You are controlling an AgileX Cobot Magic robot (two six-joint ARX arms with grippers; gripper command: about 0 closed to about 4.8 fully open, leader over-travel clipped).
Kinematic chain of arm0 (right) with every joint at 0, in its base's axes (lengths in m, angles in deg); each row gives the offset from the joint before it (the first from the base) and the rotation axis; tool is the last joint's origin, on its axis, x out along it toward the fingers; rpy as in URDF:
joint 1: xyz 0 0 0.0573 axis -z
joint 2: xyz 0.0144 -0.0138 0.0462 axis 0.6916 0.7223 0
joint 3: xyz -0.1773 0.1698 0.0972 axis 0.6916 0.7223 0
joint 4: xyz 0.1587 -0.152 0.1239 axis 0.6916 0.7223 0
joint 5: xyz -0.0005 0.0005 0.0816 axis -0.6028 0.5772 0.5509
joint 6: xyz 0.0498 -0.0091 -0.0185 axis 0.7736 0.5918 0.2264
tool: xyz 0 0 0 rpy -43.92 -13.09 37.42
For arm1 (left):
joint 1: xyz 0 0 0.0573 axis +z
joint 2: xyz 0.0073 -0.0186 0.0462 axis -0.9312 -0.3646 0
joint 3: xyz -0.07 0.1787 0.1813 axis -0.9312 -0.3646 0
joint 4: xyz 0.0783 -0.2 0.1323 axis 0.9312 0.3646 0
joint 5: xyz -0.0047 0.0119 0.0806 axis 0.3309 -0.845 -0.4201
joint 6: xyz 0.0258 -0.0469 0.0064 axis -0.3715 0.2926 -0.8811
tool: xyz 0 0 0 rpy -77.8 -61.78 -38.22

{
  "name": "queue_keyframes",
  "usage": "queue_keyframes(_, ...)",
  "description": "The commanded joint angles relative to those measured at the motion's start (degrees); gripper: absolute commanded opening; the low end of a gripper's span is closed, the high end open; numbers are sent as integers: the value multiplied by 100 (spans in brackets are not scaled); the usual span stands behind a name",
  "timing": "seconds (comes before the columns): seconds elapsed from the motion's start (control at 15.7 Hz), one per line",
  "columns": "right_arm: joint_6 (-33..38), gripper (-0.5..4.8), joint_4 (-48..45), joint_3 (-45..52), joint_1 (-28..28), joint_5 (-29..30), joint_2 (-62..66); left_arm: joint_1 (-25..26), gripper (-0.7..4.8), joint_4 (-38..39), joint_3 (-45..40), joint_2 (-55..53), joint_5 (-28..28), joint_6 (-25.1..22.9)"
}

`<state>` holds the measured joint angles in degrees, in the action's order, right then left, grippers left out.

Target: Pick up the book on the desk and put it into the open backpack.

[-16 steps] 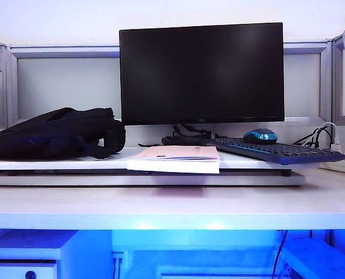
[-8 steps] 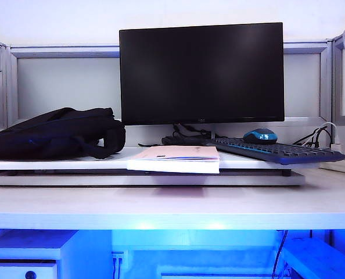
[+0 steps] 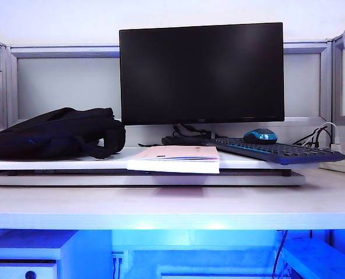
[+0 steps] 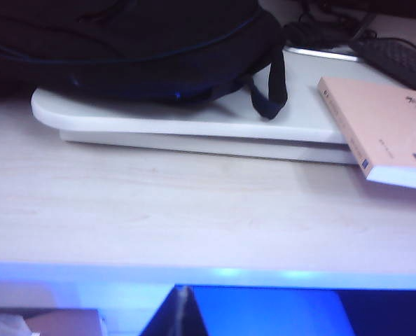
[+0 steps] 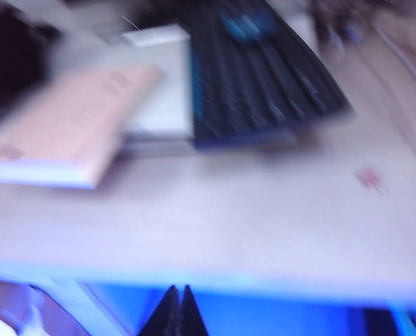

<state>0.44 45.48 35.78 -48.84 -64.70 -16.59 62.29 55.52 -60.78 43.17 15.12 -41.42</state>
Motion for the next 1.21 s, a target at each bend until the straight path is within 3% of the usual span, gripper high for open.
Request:
queue_keyframes(0.06, 17, 60, -352, -103, -4, 203, -4, 2, 131, -417, 2, 0, 7, 33)
queue_keyframes(0.19, 149, 158, -350, -262, -7, 214, -7, 2, 233, -647, 9, -2, 7, 396)
queue_keyframes(0.32, 326, 222, -348, -479, -7, 214, -4, 4, 295, -905, 11, -2, 101, 837)
queue_keyframes(0.51, 549, 253, -345, -844, -9, 212, 2, 4, 431, -1377, 22, -2, 396, 1460)
queue_keyframes(0.57, 728, 290, -345, -973, -11, 212, 4, 4, 474, -1526, 59, -2, 402, 1703)
queue_keyframes(0.7, 1209, 348, -348, -1185, -15, 216, 24, 4, 477, -1600, 240, -2, 391, 2098)
queue_keyframes(0.95, 2120, 351, -481, -1467, -37, 619, 337, 2, 479, -1781, 815, -11, 391, 2363)
queue_keyframes(1.08, 2656, 351, -994, -1469, -37, 992, 697, 4, 479, -1777, 1099, -42, 389, 2651)
queue_keyframes(1.21, 3178, 351, -1469, -1561, -39, 1303, 1268, 4, 479, -1818, 1300, -195, 389, 3613)
